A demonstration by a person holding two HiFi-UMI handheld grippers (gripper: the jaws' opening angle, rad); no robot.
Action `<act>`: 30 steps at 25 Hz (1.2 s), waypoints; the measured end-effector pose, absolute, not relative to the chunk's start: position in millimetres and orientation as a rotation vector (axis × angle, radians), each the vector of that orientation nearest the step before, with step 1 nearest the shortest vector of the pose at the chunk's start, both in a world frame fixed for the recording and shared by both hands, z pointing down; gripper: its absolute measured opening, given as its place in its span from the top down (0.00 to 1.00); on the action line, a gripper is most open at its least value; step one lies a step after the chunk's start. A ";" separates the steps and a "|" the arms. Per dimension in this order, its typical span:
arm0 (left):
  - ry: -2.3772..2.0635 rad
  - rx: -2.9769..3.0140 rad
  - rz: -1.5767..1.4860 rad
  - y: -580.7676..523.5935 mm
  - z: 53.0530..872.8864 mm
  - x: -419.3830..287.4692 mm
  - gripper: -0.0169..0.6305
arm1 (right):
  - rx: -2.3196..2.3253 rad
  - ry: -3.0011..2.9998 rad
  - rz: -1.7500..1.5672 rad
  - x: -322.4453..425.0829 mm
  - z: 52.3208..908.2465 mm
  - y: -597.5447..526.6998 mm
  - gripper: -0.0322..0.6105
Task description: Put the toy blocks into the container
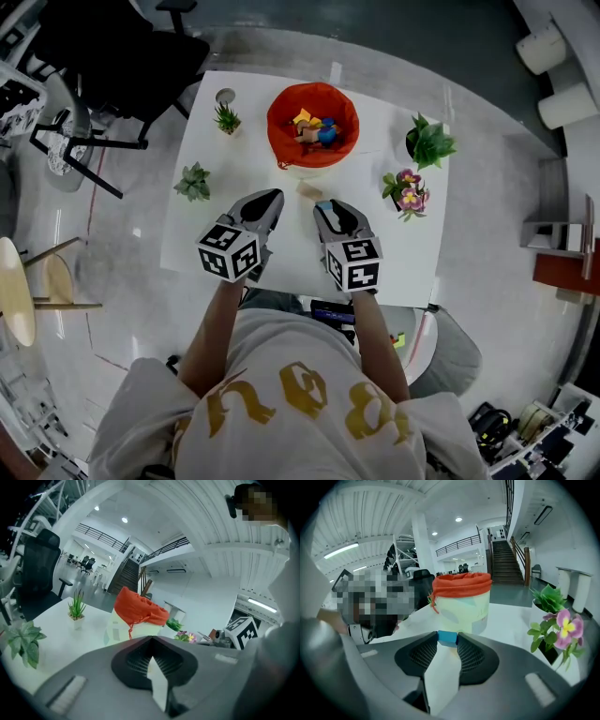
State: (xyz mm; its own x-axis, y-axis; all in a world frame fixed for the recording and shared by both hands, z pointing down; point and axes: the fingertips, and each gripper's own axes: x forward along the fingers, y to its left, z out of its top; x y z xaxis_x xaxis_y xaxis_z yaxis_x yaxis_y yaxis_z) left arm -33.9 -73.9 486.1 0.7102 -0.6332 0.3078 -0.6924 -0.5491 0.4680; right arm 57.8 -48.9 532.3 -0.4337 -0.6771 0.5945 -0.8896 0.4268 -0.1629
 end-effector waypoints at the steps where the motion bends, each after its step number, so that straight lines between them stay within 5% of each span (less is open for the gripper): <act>1: -1.009 2.351 0.132 -73.6 483.1 -33.9 0.97 | 1.333 -2.247 0.640 58.0 529.2 -49.1 0.69; 30: -1.030 2.387 -0.118 -93.9 406.9 -49.5 0.97 | 1.509 -2.412 0.519 63.2 434.9 -87.8 0.69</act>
State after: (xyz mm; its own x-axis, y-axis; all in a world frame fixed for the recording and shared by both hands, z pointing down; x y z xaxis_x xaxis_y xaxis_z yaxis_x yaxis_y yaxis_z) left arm -49.5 -93.9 406.9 0.7054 -0.6975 0.1261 -0.6511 -0.5674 0.5041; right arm 63.2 -87.8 434.9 -0.4332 -0.8124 0.3903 -0.9010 0.4006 -0.1663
